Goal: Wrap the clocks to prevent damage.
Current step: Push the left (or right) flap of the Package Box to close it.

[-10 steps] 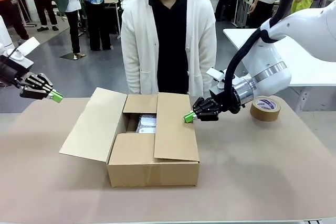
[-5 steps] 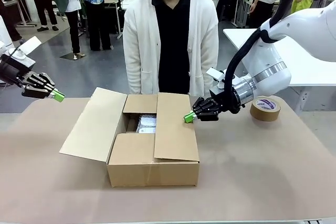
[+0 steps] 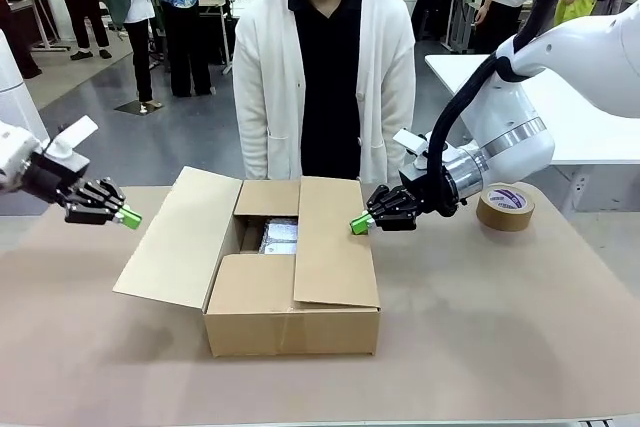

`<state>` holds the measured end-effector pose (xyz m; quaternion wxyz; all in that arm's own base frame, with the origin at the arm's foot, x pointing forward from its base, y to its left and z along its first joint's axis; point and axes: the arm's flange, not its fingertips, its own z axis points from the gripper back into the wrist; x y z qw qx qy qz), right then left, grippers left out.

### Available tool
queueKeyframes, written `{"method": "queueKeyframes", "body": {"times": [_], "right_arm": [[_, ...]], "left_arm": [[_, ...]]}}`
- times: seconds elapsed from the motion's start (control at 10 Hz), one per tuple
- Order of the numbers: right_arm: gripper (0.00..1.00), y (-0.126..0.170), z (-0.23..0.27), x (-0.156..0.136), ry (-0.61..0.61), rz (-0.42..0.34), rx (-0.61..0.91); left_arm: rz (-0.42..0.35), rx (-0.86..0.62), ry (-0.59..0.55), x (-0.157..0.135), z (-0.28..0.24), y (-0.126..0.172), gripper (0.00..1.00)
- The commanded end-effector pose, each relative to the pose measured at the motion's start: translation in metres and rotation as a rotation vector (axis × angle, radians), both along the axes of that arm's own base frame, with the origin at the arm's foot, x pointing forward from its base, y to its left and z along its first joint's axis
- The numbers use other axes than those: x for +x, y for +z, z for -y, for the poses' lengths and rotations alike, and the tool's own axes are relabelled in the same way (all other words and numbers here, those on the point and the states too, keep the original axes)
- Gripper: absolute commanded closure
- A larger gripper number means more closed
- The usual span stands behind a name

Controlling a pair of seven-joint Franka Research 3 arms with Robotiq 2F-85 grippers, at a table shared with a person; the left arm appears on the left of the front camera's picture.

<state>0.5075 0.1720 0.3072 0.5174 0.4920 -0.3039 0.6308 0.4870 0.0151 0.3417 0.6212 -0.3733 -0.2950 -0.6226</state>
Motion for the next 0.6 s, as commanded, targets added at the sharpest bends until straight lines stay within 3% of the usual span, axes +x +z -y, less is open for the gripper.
{"method": "queueKeyframes", "body": {"times": [0.0, 0.2, 0.5], "right_arm": [[0.99, -0.004, -0.001, 0.000, -0.004, 0.001, -0.001], [0.99, -0.004, -0.001, 0.000, -0.004, 0.001, -0.001], [0.99, -0.004, -0.001, 0.000, -0.004, 0.001, -0.001]], "left_arm": [[0.032, -0.111, -0.122, 0.013, 0.004, -0.012, 1.00], [0.050, -0.226, -0.167, 0.004, 0.023, -0.021, 1.00], [-0.095, -0.416, -0.120, -0.006, 0.060, -0.024, 1.00]]}}
